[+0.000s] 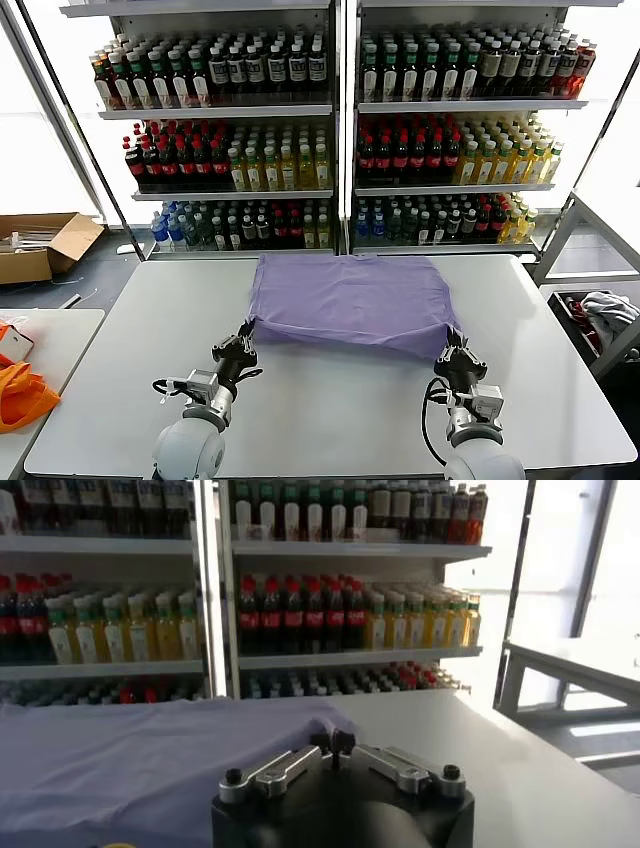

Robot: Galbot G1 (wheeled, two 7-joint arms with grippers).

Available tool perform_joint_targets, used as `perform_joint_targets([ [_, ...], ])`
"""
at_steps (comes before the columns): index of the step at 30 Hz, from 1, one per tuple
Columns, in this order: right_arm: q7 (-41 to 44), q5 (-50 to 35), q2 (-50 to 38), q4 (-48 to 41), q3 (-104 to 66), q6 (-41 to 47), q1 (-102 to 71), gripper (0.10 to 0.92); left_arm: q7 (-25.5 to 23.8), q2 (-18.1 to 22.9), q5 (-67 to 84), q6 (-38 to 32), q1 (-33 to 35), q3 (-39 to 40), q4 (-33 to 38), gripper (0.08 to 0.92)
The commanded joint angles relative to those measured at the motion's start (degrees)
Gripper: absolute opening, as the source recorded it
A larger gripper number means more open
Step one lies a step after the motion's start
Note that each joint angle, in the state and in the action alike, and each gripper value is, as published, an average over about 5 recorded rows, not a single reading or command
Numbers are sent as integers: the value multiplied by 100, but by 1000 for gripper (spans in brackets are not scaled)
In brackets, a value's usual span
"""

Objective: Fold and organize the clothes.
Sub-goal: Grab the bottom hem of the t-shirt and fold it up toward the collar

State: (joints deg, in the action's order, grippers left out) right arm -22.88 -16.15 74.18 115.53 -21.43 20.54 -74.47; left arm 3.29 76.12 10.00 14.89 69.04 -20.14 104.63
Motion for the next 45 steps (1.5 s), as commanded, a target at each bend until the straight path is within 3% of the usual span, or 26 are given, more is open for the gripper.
perform_joint_targets([
  [1, 119, -309, -36, -1221, 260, 174, 1586, 111, 14, -8, 95, -116, -955, 117, -1014, 84],
  [15, 426, -198, 79, -2257, 462, 257, 2330, 111, -11, -196, 240, 58, -1622, 447, -1925, 84],
  [29, 442, -105, 94, -2482, 465, 507, 2418, 121, -25, -189, 207, 217, -1727, 550, -1978, 100],
  [34, 301, -315, 160, -2335, 366, 621, 2371, 255, 61, -193, 262, 493, -1683, 521, -1737, 225],
  [39, -138, -1072, 169, -1847, 215, 1074, 2270, 402, 206, -252, 545, 916, -1461, 436, -1134, 372],
  [45, -344, -1248, 48, -1137, 18, 1254, 1823, 584, 244, -417, 478, 1156, -1018, 336, -456, 545],
])
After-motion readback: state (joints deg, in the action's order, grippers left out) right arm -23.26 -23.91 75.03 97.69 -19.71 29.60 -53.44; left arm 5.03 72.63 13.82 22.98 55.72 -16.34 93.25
